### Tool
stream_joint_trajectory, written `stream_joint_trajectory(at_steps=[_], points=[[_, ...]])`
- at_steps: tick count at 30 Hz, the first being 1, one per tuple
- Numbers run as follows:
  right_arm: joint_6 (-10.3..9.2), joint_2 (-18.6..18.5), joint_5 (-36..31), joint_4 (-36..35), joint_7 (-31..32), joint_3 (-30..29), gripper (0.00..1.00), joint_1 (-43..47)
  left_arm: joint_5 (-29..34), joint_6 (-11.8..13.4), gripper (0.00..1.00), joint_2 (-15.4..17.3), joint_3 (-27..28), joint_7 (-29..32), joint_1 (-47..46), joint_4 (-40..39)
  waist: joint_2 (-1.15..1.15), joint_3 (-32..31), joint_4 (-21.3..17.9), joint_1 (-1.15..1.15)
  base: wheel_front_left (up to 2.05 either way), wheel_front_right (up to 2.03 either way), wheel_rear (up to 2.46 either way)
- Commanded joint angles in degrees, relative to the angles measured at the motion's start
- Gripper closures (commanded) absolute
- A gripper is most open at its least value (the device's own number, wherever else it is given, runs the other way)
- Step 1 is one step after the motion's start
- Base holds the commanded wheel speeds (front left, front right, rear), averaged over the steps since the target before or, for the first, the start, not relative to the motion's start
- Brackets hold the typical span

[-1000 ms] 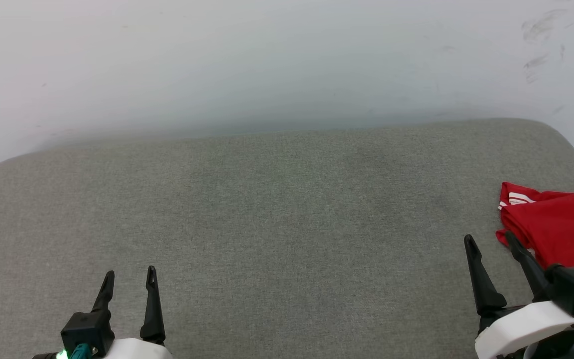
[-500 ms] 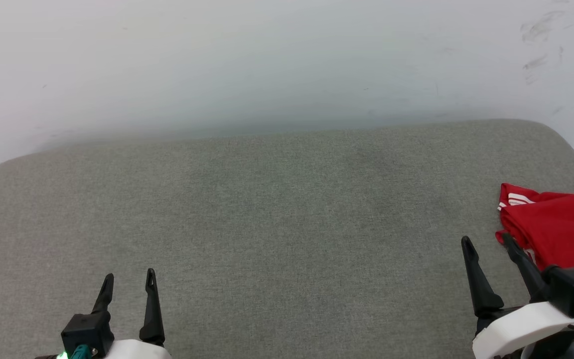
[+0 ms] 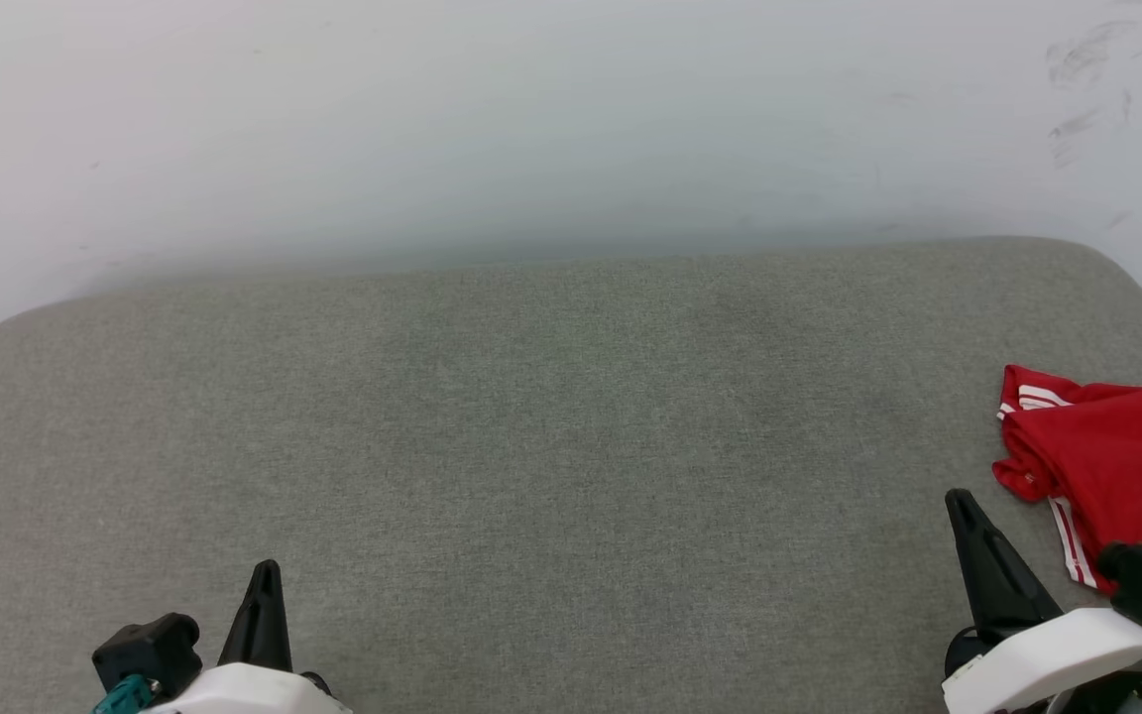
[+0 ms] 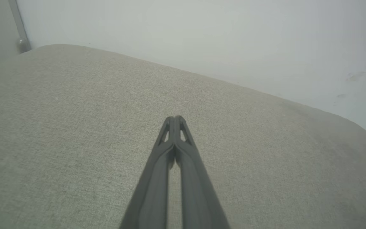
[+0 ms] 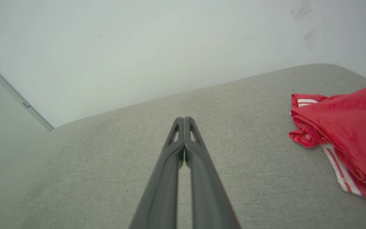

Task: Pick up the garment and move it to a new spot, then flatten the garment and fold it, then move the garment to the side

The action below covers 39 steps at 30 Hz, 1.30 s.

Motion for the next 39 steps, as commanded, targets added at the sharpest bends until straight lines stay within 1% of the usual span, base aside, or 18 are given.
stream_joint_trajectory(at_steps=[1, 21, 39], points=[[0.01, -0.2, 2.8, -0.2, -0.1, -0.2, 1.0, -2.1, -2.1, -0.9, 1.0, 0.0, 1.2, 0.5, -1.8, -0.3, 0.0, 0.0, 0.1, 0.0, 0.0, 0.0, 0.0], [0.0, -0.4, 21.3, 4.7, -0.1, -1.2, 1.0, -4.6, -16.7, -7.1, 1.0, -3.6, 6.3, 4.5, -4.6, 3.1, 0.0, 0.4, 0.8, 0.0, 0.0, 0.0, 0.0], [0.0, -0.3, 34.0, 8.1, 0.1, -2.0, 1.0, -6.3, -26.7, -11.3, 1.0, -6.3, 10.0, 7.4, -6.2, 4.8, 0.0, 0.8, 1.3, 0.0, 0.0, 0.0, 0.0]])
